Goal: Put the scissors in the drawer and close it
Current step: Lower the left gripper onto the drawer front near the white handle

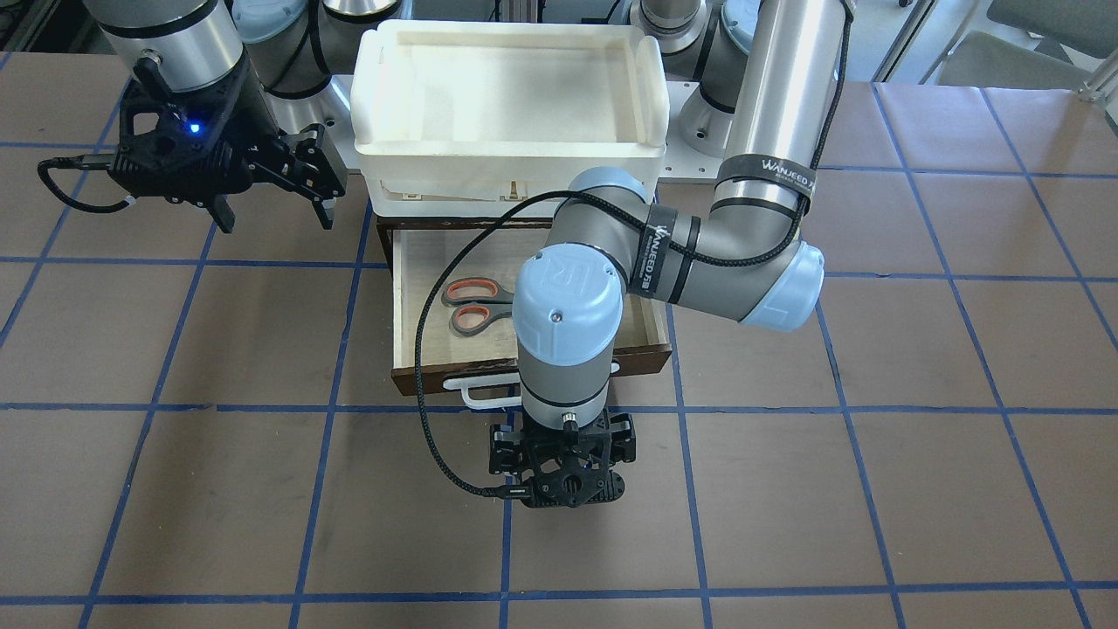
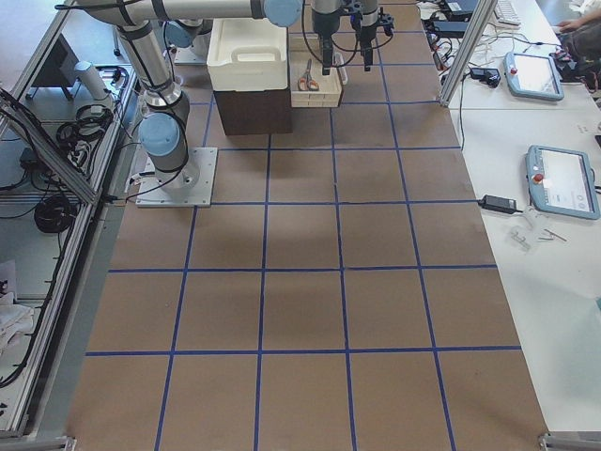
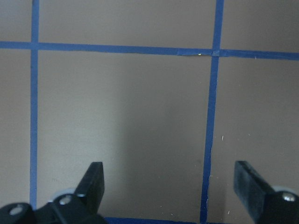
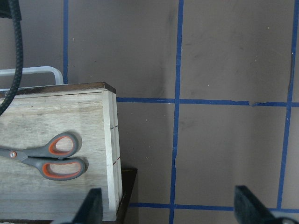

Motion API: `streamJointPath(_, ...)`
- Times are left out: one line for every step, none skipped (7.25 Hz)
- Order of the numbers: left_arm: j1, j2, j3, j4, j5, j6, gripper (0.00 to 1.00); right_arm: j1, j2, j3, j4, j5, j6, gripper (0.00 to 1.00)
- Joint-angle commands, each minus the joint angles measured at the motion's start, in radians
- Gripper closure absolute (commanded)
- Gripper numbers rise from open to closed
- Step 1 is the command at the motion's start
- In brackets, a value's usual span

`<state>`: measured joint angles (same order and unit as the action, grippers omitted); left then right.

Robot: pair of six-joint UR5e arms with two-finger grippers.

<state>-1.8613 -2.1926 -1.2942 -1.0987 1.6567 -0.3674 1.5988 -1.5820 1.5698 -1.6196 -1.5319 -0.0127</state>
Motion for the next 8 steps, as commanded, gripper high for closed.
streamJointPath(-0.007,-0.07,0.044,-0.007,-0.05,-0.016,0.0,0.0,-0.001,0.001,0.001,-0.005,-0.041,0.0)
streamJointPath(-0.013,-0.088,0.046,-0.012,-0.061,-0.016,0.0,0.0,-0.001,0.003,0.001,-0.007,-0.041,0.0)
streamJointPath(-0.016,-0.107,0.046,-0.065,-0.061,-0.018,0.0,-0.003,-0.001,0.003,0.001,-0.007,-0.043,0.0)
streamJointPath(-0.016,-0.111,0.046,-0.101,-0.063,-0.019,0.0,-0.002,-0.001,0.003,0.013,-0.005,-0.033,0.0)
streamJointPath(-0.016,-0.113,0.046,-0.128,-0.083,-0.019,0.0,-0.005,-0.001,0.003,0.024,-0.007,-0.029,0.0)
streamJointPath(-0.018,-0.113,0.043,-0.144,-0.109,-0.024,0.0,-0.004,-0.003,0.003,0.029,-0.007,-0.027,0.0)
streamJointPath(-0.016,-0.114,0.043,-0.164,-0.124,-0.024,0.0,-0.007,-0.004,0.003,0.03,-0.008,-0.033,0.0)
streamJointPath(-0.018,-0.113,0.043,-0.209,-0.124,-0.025,0.0,-0.007,-0.003,0.004,0.032,-0.007,-0.041,0.0)
